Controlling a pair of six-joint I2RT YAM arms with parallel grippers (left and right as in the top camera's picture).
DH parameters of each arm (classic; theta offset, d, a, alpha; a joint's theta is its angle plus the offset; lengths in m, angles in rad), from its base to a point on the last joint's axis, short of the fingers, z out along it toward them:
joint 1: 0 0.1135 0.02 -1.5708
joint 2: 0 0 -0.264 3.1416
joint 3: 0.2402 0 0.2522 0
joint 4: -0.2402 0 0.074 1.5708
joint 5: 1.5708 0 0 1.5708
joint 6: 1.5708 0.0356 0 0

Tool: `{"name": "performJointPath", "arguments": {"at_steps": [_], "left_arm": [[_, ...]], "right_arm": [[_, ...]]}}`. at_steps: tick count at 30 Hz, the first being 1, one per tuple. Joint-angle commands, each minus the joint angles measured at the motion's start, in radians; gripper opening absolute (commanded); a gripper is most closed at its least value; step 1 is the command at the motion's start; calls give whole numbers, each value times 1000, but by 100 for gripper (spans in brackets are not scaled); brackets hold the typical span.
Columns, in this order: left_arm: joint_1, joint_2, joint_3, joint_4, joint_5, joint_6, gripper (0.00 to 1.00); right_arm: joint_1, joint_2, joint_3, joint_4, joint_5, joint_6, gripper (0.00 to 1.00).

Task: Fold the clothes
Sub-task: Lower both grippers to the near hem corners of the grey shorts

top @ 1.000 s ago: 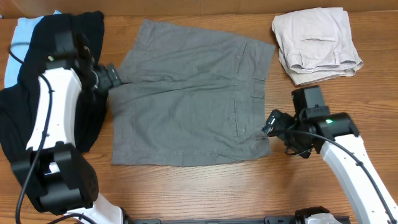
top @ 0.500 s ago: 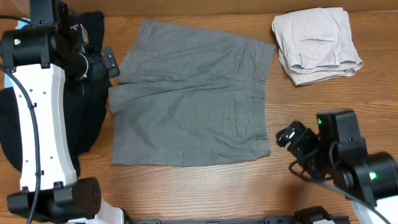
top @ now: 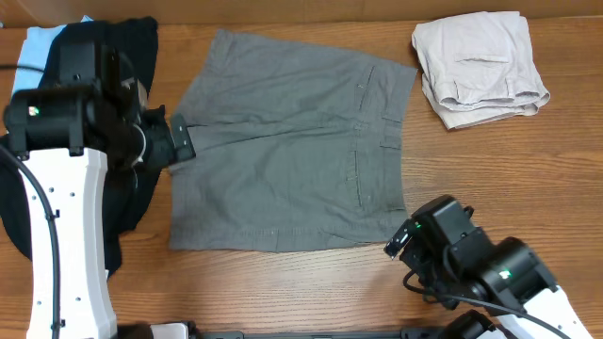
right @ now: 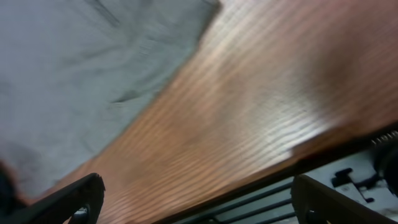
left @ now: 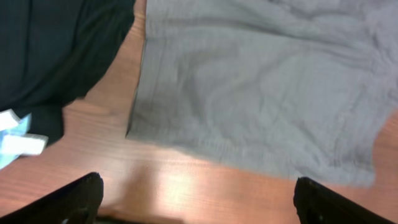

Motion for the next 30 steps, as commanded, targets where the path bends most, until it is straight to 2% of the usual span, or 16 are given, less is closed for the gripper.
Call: {"name": "performJointPath", "arguments": {"at_steps": [1, 4, 9, 13, 20, 25, 30], "left_arm": [[-2, -80, -254, 111, -10, -137, 100], [-2, -101, -433, 219, -11, -211, 96], [-2, -98, -707, 404, -11, -413, 88], [-2, -98, -850, 517, -12, -543, 85], [-1, -98, -1017, 657, -68, -688, 84], [0, -98, -1077, 745, -80, -714, 81], [0, -98, -1085, 752, -180, -772, 77]], "right_arm": [[18, 5, -66, 91, 17, 68, 99], [18, 32, -84, 146, 22, 68, 99], [18, 108, -85, 157, 71, 68, 99], [18, 166, -85, 164, 80, 67, 99], [18, 238, -85, 202, 76, 44, 99], [18, 257, -85, 251, 39, -7, 99], [18, 263, -85, 266, 35, -16, 99]]}}
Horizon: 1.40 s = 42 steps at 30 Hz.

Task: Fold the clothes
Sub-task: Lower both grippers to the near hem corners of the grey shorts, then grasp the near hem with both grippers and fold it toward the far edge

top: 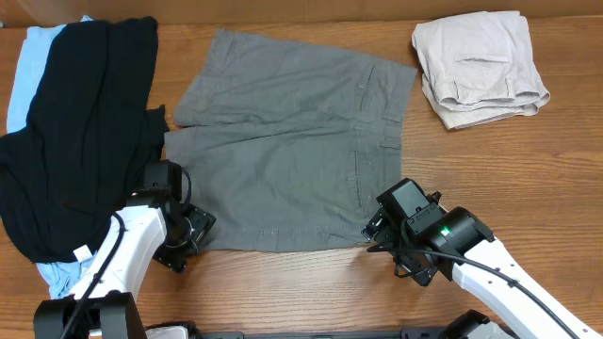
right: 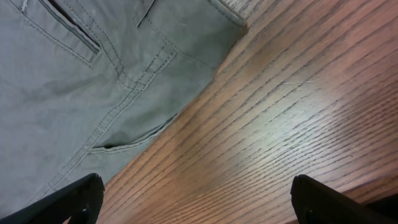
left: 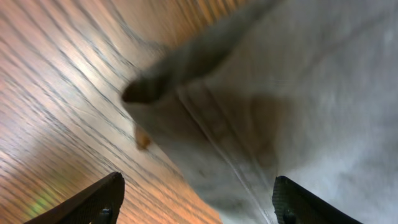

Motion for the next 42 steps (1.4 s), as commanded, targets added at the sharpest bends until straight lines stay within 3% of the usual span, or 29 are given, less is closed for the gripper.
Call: {"name": "performJointPath", "arguments": {"at_steps": [1, 6, 13, 16, 19, 20, 31, 32, 34, 36, 42], "left_arm": [[0, -10, -12, 7, -109, -83, 76], [0, -10, -43, 74, -151, -105, 76], [0, -10, -104, 233, -182, -105, 65], [0, -10, -105, 234, -181, -104, 45], [0, -10, -105, 219, -181, -92, 9], [0, -10, -105, 217, -177, -79, 4], [0, -10, -105, 226, -154, -26, 4], [0, -10, -105, 226, -154, -26, 4], [0, -10, -105, 226, -154, -26, 4], [0, -10, -105, 223, -150, -26, 4], [0, -10, -105, 222, -109, -26, 4]], "right_arm": [[5, 3, -4, 7, -5, -21, 99], [5, 7, -4, 10, -5, -21, 99], [5, 12, -4, 18, -4, -22, 99], [5, 12, -4, 18, -4, -21, 97], [5, 13, -5, 32, 2, -21, 95], [5, 14, -5, 40, 14, -21, 93], [4, 249, -14, 183, 179, 48, 86], [3, 284, -14, 204, 180, 47, 83], [-1, 323, -14, 212, 179, 48, 66], [-12, 351, -14, 209, 179, 48, 58], [-43, 376, -39, 271, 199, 46, 58]]}}
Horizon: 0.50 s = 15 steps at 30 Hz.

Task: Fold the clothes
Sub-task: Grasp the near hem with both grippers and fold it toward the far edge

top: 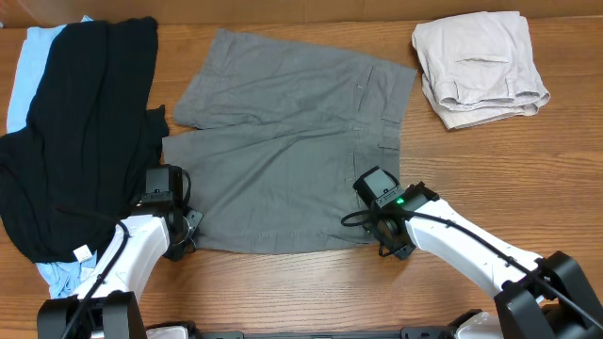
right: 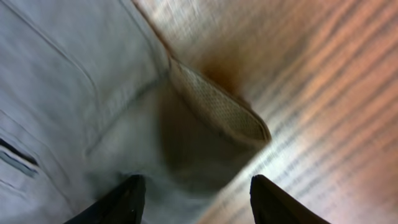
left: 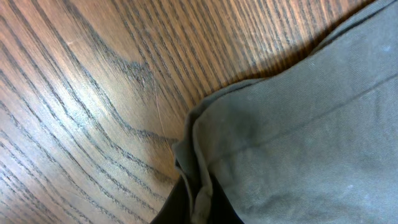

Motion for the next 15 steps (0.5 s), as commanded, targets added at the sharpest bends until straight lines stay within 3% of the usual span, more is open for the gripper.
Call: {"name": "performJointPath", "arguments": {"at_steps": [1, 4, 7, 8, 10, 15], "left_arm": [[-1, -3, -16, -9, 32, 11, 4], [-2, -3, -16, -17, 31, 11, 4], [-2, -3, -16, -19, 29, 13, 4], [-2, -3, -16, -18, 30, 21, 4], [-2, -3, -16, -14, 27, 46, 4], [-2, -6, 25, -63, 39, 179, 4]], "right_arm": [[-15, 12, -38, 57, 40, -2, 58], [-19, 18, -82, 114, 39, -10, 58], [-25, 18, -122, 147, 34, -10, 49], [-27, 18, -134, 152, 26, -10, 41], [-27, 18, -143, 140, 16, -10, 4], [-27, -22, -124, 72, 20, -10, 4]]}}
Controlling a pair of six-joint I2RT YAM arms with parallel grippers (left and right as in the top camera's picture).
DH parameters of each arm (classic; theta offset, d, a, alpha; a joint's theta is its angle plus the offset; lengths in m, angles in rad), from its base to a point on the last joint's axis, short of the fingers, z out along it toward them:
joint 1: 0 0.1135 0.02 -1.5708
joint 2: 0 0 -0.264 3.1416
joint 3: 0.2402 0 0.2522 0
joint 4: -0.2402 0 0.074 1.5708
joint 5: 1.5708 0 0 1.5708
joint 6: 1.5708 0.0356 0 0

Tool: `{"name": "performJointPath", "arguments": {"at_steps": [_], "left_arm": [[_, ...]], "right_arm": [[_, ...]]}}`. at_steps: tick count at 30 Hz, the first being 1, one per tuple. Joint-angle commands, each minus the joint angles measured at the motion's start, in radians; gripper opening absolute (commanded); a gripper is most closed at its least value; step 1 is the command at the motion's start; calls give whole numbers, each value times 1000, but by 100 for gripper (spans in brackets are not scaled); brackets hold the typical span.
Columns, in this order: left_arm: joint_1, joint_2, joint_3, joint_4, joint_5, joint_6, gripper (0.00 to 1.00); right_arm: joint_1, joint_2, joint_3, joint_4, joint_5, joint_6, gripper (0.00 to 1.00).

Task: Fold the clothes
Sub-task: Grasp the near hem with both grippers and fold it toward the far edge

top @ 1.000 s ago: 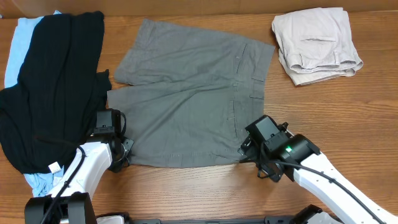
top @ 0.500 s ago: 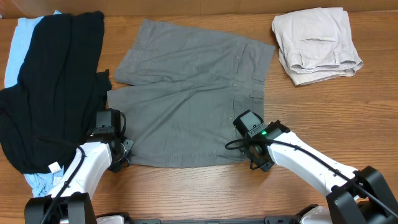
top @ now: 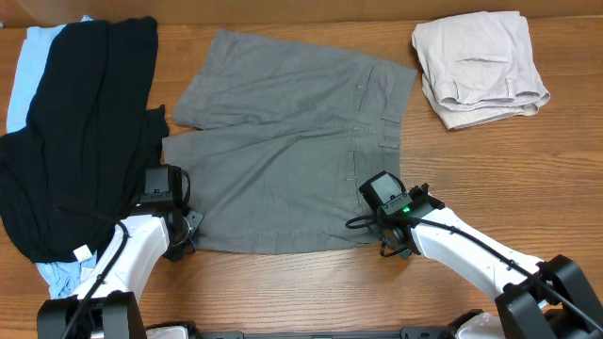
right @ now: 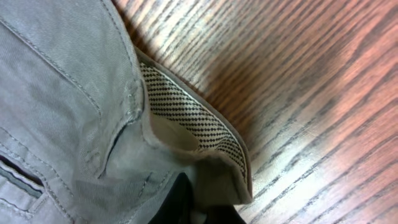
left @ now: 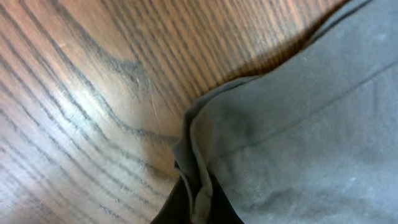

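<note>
Grey shorts lie spread flat in the middle of the wooden table. My left gripper is at their near left hem corner and is shut on that corner of cloth. At the near right corner, my right gripper is shut on the waistband, where the dotted inner lining is turned up. In both wrist views the dark fingers pinch the cloth at the bottom edge.
A black garment over a light blue one lies at the left. A folded beige garment sits at the back right. Bare wood runs along the near edge.
My right gripper, open around the waistband corner before, is now shut on it. The left gripper stays shut on the hem corner. The shorts have not moved.
Both grippers were open, the left raised by the shorts' left edge and the right near the front right. Then both were low at the near corners, still open. Then the left was shut on the hem corner, and now the right is shut on the waistband.
</note>
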Motion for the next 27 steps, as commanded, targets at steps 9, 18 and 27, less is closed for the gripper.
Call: {"name": "performJointPath", "arguments": {"at_steps": [9, 18, 27], "left_arm": [[0, -28, 457, -452, 19, 310, 4], [0, -66, 836, -777, -42, 371, 4], [-18, -101, 849, -769, -33, 399, 4]], "right_arm": [[-24, -339, 153, -396, -10, -85, 4], [-23, -622, 282, -674, -132, -87, 4], [-29, -668, 285, -769, -159, 6, 4]]}}
